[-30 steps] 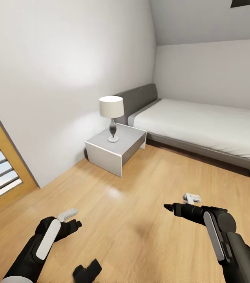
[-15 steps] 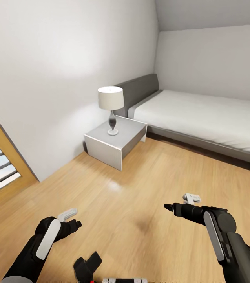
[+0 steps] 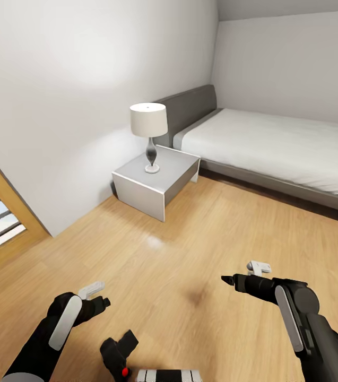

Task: Attach the digital camera to the camera tripod in the bedroom.

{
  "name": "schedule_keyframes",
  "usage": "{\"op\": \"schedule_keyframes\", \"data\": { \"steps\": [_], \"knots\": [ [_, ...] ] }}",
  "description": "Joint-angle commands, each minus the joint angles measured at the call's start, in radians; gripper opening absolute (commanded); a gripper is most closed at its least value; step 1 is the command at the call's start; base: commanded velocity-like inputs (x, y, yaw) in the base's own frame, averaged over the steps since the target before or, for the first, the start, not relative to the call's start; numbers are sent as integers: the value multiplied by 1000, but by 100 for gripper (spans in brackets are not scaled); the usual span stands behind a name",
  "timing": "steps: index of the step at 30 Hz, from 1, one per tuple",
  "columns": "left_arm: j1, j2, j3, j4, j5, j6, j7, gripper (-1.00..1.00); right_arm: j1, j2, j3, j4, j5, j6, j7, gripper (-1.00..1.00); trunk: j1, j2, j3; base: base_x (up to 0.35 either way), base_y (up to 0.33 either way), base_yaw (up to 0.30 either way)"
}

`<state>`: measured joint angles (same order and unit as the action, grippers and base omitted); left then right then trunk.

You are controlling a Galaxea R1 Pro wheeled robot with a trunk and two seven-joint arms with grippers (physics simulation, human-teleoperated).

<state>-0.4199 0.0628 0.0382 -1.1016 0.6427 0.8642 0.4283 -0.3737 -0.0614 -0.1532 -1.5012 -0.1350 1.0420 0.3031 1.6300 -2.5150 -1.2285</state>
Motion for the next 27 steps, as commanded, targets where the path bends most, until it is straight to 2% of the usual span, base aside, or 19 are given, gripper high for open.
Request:
{"op": "schedule_keyframes", "data": {
  "steps": [1,27],
  "knots": [
    [0,0,0,-1,11,3,9,100,-1,0,-1,-1,-8,5,-2,100,0,-1,-5,0,0,0],
    [0,0,0,-1,9,3,9,100,-1,0,0,-1,-8,5,-2,100,12,-7,-105,0,0,0]
  ]
}}
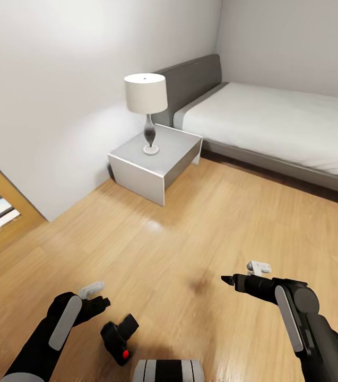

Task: Attach the digital camera to the camera tripod in the bedroom.

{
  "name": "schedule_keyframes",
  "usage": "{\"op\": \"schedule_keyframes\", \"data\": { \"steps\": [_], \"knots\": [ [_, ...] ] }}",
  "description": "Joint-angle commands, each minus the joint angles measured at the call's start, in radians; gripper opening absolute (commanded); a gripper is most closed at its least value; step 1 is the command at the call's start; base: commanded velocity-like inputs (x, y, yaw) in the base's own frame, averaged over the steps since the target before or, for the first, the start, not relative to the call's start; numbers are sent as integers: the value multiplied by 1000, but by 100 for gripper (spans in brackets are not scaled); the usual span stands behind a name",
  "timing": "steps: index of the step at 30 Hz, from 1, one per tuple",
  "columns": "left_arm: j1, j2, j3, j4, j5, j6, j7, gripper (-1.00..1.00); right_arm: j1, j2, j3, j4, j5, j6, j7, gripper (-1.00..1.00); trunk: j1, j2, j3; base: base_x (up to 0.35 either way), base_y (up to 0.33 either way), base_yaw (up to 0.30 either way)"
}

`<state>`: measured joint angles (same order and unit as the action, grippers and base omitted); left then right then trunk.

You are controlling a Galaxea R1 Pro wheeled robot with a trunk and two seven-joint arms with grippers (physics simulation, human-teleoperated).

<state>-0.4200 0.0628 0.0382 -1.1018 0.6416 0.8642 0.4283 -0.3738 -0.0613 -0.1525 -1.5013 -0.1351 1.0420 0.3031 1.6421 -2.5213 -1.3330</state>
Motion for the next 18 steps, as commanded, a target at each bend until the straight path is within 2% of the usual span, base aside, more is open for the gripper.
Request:
{"op": "schedule_keyframes", "data": {
  "steps": [1,18],
  "knots": [
    [0,0,0,-1,11,3,9,100,-1,0,-1,-1,-8,5,-2,100,0,-1,-5,0,0,0],
    [0,2,0,-1,10,3,9,100,-1,3,2,-1,-8,5,-3,100,8,-5,-70,0,0,0]
  ]
}}
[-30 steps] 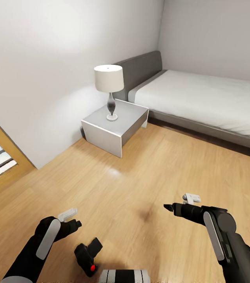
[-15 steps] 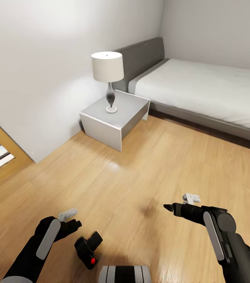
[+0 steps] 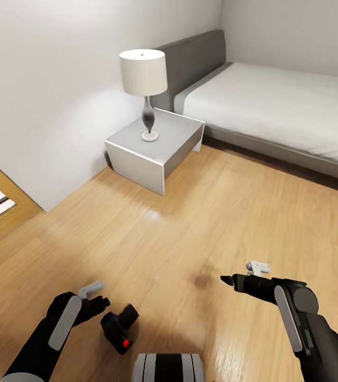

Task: Attach the digital camera to the camera tripod in the bedroom.

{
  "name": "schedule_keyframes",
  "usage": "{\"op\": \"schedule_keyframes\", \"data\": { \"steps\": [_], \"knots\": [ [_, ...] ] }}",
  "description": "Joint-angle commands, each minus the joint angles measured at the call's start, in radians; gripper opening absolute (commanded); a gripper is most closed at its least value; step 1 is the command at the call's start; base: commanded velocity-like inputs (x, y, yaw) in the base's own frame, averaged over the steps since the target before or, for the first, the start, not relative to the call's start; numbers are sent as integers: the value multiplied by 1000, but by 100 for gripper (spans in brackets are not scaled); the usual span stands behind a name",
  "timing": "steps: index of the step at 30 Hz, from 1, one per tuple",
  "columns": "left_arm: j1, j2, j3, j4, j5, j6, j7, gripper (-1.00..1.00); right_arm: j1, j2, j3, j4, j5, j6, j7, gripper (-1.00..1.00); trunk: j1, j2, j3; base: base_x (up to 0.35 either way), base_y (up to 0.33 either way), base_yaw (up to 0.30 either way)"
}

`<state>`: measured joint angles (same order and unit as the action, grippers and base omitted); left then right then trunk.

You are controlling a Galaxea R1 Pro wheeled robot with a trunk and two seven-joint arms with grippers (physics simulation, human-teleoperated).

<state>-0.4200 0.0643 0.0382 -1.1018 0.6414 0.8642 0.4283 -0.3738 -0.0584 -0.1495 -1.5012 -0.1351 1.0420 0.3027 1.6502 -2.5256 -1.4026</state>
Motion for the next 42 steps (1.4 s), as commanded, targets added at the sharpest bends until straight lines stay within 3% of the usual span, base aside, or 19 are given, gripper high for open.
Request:
{"op": "schedule_keyframes", "data": {
  "steps": [1,13,25,42],
  "knots": [
    [0,0,0,-1,11,3,9,100,-1,0,-1,-1,-8,5,-2,100,0,-1,-5,0,0,0],
    [0,1,1,-5,10,2,9,100,0,-1,-1,-1,-8,5,-2,100,6,-3,-51,0,0,0],
    [0,1,3,-76,11,4,9,100,-1,-5,1,-17,-9,5,6,100,11,-6,-97,0,0,0],
    [0,2,3,-142,11,4,10,100,0,-10,5,-32,-9,5,137,100,19,-10,-163,0,0,0]
  ]
}}
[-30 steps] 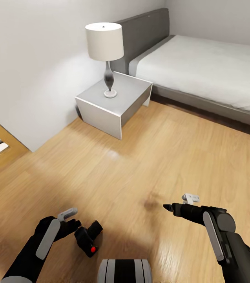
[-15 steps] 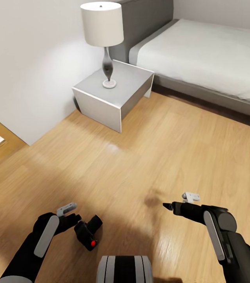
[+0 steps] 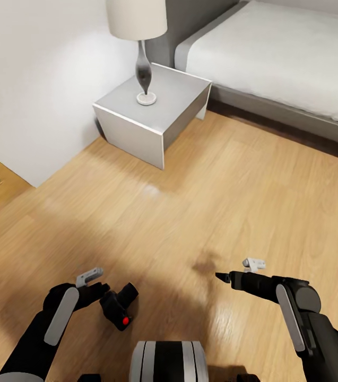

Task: Attach the digital camera to the camera tripod in the bedroom.

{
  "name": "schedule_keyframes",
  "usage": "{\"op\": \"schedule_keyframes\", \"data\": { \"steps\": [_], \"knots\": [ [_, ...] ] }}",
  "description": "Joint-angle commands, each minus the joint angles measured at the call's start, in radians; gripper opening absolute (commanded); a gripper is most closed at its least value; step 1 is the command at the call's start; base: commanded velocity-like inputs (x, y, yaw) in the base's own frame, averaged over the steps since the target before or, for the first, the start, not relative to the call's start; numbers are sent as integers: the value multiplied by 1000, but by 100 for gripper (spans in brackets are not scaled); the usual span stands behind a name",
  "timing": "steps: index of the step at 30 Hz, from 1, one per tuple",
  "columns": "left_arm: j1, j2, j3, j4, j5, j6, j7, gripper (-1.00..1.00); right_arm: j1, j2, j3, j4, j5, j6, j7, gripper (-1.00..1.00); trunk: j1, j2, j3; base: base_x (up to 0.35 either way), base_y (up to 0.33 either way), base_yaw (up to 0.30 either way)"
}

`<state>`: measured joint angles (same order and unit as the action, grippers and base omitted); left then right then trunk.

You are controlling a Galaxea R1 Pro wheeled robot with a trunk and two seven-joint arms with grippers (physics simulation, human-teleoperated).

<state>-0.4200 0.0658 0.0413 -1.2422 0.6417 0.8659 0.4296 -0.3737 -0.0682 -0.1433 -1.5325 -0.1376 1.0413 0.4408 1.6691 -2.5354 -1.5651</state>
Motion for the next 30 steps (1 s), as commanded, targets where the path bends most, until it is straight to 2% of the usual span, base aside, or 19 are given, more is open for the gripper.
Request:
{"op": "schedule_keyframes", "data": {
  "steps": [1,5,9,16,17,18,23,30],
  "knots": [
    [0,0,0,-5,10,2,9,100,0,0,-1,-1,-7,6,25,100,0,-1,-5,0,0,0],
    [0,1,0,-9,11,3,9,100,-2,-1,0,-3,-7,6,125,100,2,-1,-20,0,0,0],
    [0,1,0,-11,12,4,9,100,-3,-17,1,-4,-7,6,285,100,4,-2,-36,0,0,0],
    [0,2,0,-16,12,4,9,100,-3,-94,5,-4,-5,6,601,100,7,-4,-63,0,0,0],
    [0,2,0,-17,12,4,9,100,-3,-112,6,-4,-4,6,673,100,7,-4,-66,0,0,0],
    [0,2,0,-17,12,4,9,100,-4,-120,6,-4,-3,6,704,100,8,-4,-70,0,0,0],
    [0,2,0,-21,12,4,9,100,-6,-143,6,-4,-1,6,805,100,10,-6,-90,0,0,0],
    [0,2,0,-24,12,5,10,100,-6,-152,6,-4,0,6,849,100,13,-7,-117,0,0,0]
  ]
}}
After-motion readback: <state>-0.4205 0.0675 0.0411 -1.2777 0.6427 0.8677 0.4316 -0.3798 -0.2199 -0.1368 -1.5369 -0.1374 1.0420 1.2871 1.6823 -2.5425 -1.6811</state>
